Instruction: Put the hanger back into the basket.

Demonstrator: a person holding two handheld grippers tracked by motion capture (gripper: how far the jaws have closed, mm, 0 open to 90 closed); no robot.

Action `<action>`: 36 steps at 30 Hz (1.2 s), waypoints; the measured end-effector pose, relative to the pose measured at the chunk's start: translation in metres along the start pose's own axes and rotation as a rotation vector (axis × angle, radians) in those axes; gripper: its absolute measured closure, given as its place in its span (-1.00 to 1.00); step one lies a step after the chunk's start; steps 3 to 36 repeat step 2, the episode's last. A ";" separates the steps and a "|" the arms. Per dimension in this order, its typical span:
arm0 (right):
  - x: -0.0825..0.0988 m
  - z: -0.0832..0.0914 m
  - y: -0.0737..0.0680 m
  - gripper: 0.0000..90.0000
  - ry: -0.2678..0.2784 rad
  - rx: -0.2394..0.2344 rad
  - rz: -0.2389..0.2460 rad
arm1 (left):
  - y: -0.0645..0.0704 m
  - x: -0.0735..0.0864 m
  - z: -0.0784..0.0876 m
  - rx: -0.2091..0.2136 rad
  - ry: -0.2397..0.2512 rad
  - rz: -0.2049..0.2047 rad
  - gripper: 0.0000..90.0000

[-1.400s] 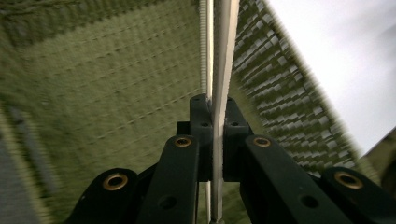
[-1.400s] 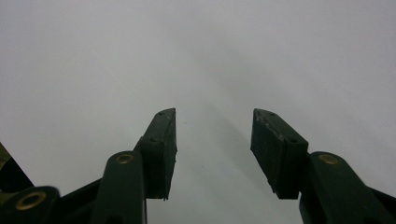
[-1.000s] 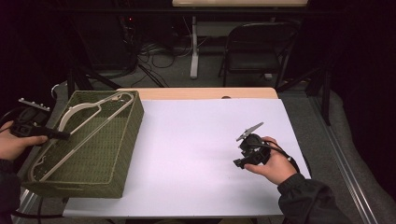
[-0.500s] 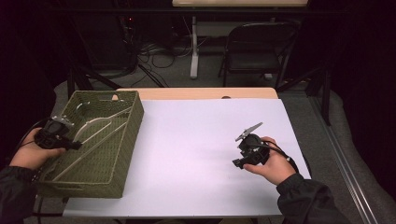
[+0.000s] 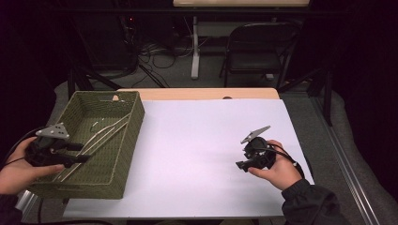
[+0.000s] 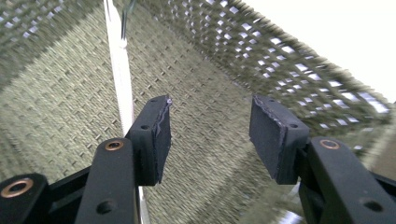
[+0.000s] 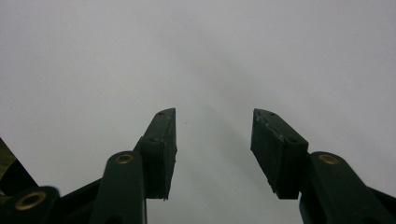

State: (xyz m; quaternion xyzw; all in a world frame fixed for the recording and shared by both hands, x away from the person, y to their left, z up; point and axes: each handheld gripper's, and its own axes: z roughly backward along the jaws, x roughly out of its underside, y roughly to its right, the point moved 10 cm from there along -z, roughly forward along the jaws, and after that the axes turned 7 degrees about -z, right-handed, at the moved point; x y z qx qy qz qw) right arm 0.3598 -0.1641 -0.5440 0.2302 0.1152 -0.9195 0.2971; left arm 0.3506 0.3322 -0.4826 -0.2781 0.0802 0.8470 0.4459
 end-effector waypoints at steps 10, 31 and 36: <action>0.000 0.003 0.000 0.08 0.033 0.009 0.011 | 0.007 -0.004 0.006 -0.030 0.027 0.020 0.05; 0.000 0.003 0.000 0.08 0.033 0.009 0.011 | 0.007 -0.004 0.006 -0.030 0.027 0.020 0.05; 0.000 0.003 0.000 0.08 0.033 0.009 0.011 | 0.007 -0.004 0.006 -0.030 0.027 0.020 0.05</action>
